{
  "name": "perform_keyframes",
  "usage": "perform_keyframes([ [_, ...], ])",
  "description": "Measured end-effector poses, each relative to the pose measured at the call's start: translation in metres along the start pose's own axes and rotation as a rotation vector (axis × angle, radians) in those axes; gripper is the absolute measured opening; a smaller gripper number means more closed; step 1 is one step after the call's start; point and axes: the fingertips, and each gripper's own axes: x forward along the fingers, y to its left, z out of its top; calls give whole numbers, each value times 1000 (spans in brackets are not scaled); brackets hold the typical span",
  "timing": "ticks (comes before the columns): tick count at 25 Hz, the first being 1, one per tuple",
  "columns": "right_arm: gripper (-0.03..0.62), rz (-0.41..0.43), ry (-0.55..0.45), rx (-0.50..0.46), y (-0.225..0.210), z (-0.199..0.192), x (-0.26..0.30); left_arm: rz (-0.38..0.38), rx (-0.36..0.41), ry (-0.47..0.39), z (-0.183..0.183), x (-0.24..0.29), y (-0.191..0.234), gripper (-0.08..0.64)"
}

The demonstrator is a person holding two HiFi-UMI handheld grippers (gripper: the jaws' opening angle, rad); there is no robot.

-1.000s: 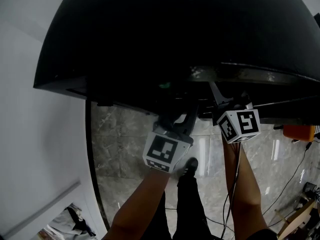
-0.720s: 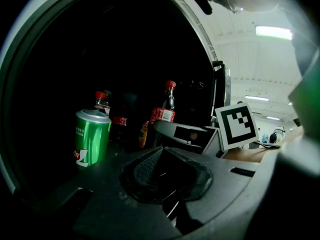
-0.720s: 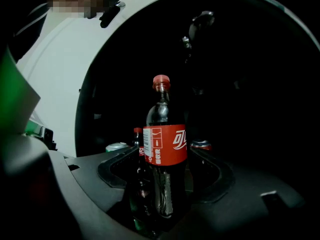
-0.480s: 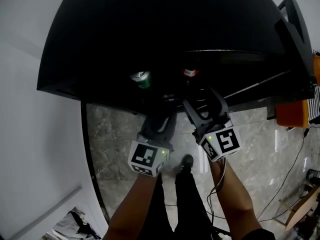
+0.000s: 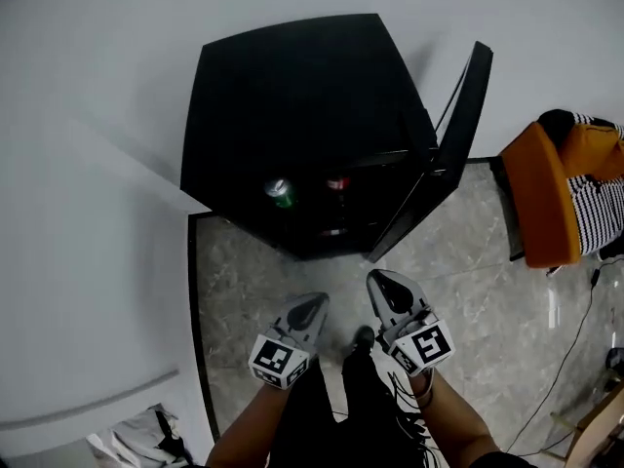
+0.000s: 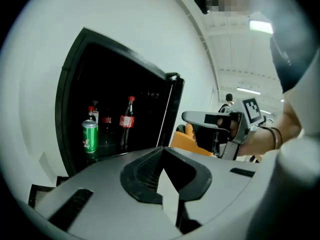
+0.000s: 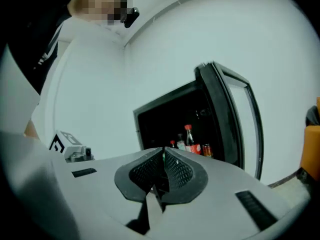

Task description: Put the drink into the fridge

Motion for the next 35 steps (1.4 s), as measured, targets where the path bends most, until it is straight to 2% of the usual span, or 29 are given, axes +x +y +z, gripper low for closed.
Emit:
perform_keyframes([
  [4,23,137,-29,12,35,60,-48,-60,2,-70,56,-45,-52,11],
  [6,23,192,-58,-29,48,101,-74,-88,4,-90,79,-58,-75,11],
  [8,23,228,-92,-87,65,140,-98,-147,1,-98,92,-71,-100,11],
  [11,23,239,-157,-146,94,186,-131,-254,14,-103,101,-95,-137,11],
  [14,23,213,-211,-163,122,218,-166,-291,39,-155,113,-130,-170,11],
  [18,23,162,-165,-191,172,220,-210,-332,46,-277,126,-206,-207,11],
  [21,23,117,-172,-219,192,221,-252,-353,65,-305,115,-265,-231,11],
  [24,23,159,-175,-107,220,214,-292,-338,62,-293,91,-310,-254,11],
  [26,23,187,-150,-78,247,203,-307,-332,58,-297,82,-331,-266,11],
  [29,23,230,-106,-124,285,185,-321,-325,107,-349,89,-356,-286,11],
  [31,23,291,-78,-165,308,173,-329,-303,155,-377,95,-371,-298,11],
  [33,23,334,-63,-187,320,164,-337,-271,178,-358,93,-381,-307,11],
  [35,23,346,-43,-192,323,154,-346,-245,157,-309,83,-381,-312,11],
])
